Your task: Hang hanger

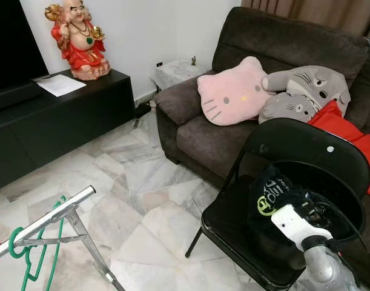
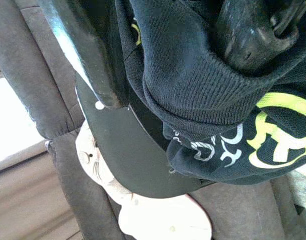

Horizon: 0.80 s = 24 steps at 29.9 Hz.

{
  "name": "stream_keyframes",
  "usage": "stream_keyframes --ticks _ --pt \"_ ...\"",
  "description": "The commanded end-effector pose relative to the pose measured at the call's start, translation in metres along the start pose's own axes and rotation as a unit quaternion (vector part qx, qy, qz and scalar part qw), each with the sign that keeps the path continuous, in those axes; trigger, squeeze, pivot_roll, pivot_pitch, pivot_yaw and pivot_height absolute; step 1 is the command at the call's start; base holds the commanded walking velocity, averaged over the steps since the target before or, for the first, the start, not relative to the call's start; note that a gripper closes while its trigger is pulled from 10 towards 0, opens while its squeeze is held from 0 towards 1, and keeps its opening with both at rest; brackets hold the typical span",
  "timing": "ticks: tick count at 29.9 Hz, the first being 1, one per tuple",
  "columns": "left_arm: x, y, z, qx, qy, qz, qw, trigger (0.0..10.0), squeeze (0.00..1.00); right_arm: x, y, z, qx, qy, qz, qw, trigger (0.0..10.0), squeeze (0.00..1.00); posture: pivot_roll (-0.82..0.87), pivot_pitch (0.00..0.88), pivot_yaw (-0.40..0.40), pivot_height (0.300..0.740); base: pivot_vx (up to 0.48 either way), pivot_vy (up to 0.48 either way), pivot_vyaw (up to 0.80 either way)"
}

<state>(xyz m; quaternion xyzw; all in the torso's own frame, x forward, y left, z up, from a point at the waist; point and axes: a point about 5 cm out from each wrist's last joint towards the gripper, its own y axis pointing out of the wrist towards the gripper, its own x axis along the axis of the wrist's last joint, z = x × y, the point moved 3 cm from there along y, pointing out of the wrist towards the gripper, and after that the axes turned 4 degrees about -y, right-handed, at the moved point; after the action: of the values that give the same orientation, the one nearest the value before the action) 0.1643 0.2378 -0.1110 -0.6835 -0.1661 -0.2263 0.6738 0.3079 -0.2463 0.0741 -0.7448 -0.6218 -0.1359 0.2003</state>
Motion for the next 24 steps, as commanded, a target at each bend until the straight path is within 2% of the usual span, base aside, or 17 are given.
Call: stream_keyframes --ticks 1,5,11,12,13,17,18,20,24 --pt "-0.007 -0.001 0.002 0.004 0.003 0.014 1.000 10.0 0.00 0.003 0.003 0.003 0.015 0.000 -0.005 1.000 10.0 0.00 -0.04 0.044 0.005 0.740 0.000 0.000 0.00" --pt "-0.006 -0.001 0.002 0.005 0.003 0.014 1.000 10.0 0.00 0.003 0.005 0.004 0.021 -0.004 -0.006 1.000 10.0 0.00 -0.04 0.044 0.005 0.740 0.000 0.000 0.00" --pt "-0.006 -0.001 0.002 0.005 0.003 0.013 1.000 10.0 0.00 0.002 0.008 0.015 0.066 -0.032 -0.015 0.997 10.0 0.00 -0.04 0.042 0.005 0.740 0.000 0.000 0.00" --pt "-0.006 -0.001 0.002 0.006 0.002 0.013 1.000 10.0 0.00 0.005 0.010 0.013 0.065 -0.066 -0.028 0.995 10.0 0.00 -0.03 0.041 0.005 0.740 0.000 0.000 0.00" --pt "-0.006 -0.001 0.002 0.006 0.002 0.013 1.000 10.0 0.00 0.005 0.011 0.012 0.064 -0.080 -0.031 0.994 10.0 0.00 -0.03 0.041 0.004 0.740 0.000 0.000 0.00" --pt "-0.006 -0.001 0.002 0.006 0.002 0.012 1.000 10.0 0.00 0.003 0.012 0.010 0.061 -0.088 -0.028 0.994 10.0 0.00 -0.03 0.041 0.004 0.740 0.000 0.000 0.00" --pt "-0.006 -0.001 0.002 0.006 0.001 0.012 1.000 10.0 0.00 0.001 0.014 0.007 0.058 -0.111 -0.028 0.992 10.0 0.00 -0.03 0.041 0.003 0.740 0.000 0.000 0.00" --pt "-0.006 -0.001 0.002 0.007 0.001 0.012 1.000 10.0 0.00 0.001 0.015 0.005 0.053 -0.127 -0.028 0.990 10.0 0.00 -0.03 0.040 0.003 0.740 0.000 0.000 0.00" --pt "-0.006 -0.001 0.003 0.007 0.001 0.012 1.000 10.0 0.00 0.000 0.017 0.002 0.045 -0.131 -0.026 0.990 10.0 0.00 -0.03 0.040 0.004 0.740 0.000 0.000 0.00"
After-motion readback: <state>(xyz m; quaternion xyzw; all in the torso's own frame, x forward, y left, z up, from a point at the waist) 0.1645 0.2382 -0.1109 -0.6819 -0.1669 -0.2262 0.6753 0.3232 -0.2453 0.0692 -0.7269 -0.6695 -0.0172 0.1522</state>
